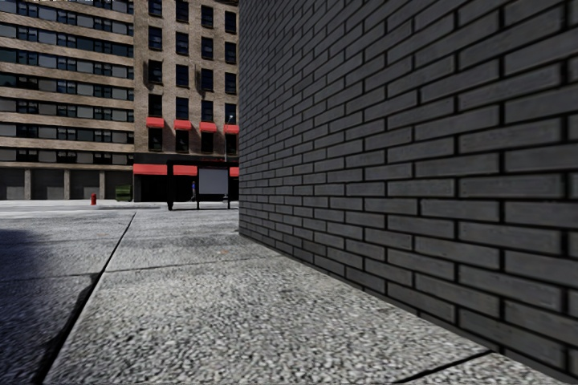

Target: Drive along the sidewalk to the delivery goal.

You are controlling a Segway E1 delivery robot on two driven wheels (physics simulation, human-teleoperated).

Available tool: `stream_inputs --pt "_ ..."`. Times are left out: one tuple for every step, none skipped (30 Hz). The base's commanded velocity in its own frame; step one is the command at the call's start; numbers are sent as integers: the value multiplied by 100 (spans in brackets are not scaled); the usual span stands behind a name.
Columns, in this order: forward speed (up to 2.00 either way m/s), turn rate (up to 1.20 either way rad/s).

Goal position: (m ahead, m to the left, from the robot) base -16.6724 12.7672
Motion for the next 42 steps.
stream_inputs --pt "92 36" --pt "92 38" --pt "92 42" --pt "92 42" --pt "93 44" --pt "93 46" --pt "93 47" --pt "93 47" --pt "93 48" --pt "93 48" --pt "93 48" --pt "93 48" --pt "93 51" --pt "93 53" --pt "93 54" --pt "93 54" --pt "93 54" --pt "93 54" --pt "93 55" --pt "92 55" --pt "92 55" --pt "91 56" --pt "91 56" --pt "91 57" --pt "90 57" --pt "90 57" --pt "89 57" --pt "89 57" --pt "89 57" --pt "89 57" --pt "86 55" --pt "86 54" --pt "85 54" --pt "85 55" --pt "85 55" --pt "93 71" --pt "93 72" --pt "93 73" --pt "93 73" --pt "93 74" --pt "93 74" --pt "93 74"
